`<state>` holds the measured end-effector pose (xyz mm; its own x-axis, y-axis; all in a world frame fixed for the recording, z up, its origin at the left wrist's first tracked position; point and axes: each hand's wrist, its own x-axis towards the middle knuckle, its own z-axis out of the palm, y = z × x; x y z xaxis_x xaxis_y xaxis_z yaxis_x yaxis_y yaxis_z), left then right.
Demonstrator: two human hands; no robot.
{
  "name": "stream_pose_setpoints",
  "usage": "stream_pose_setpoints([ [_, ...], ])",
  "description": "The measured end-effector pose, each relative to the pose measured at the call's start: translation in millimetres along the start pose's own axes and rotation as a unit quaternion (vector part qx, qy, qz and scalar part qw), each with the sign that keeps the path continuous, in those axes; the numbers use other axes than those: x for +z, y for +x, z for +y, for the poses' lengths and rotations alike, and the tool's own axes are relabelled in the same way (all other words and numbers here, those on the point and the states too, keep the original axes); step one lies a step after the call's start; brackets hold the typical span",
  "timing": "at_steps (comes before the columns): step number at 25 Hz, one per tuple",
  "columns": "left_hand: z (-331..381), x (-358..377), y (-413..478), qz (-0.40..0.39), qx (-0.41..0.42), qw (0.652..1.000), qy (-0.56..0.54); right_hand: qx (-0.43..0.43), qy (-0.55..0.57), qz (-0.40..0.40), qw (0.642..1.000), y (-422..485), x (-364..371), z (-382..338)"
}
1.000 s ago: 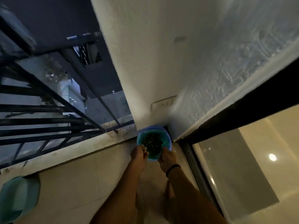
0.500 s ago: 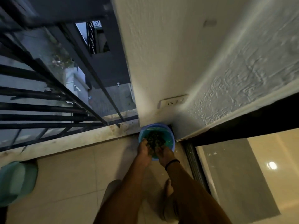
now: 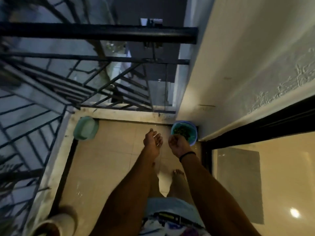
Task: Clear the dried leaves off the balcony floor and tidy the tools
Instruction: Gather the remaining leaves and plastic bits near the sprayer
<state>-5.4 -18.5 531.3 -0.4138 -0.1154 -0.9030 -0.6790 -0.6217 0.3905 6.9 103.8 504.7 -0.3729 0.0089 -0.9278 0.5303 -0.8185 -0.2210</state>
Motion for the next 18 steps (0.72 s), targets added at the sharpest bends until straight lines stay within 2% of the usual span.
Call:
stream_pose_setpoints([
  [4, -8.0, -61.7, -51.1, 0.043, 0.038, 0.99, -0.132, 0.039, -0.138, -0.075, 0.987, -48.6, 15.7, 46.9],
  [8, -44.9, -130.7, -94.3, 0.103, 0.066, 0.96, -0.252, 0.091, -0.284, -0.095, 0.95, -96.8, 15.9, 105.5],
  [13, -87.4, -226.8, -150.5, 0.153, 0.104, 0.893, -0.409, 0.155, -0.455, -0.105, 0.871, -137.4, -11.1, 199.1],
  [18, -128.1, -352.4, -203.7, 0.21, 0.149, 0.817, -0.516, 0.167, -0.581, -0.148, 0.782, -188.3, -34.2, 322.7],
])
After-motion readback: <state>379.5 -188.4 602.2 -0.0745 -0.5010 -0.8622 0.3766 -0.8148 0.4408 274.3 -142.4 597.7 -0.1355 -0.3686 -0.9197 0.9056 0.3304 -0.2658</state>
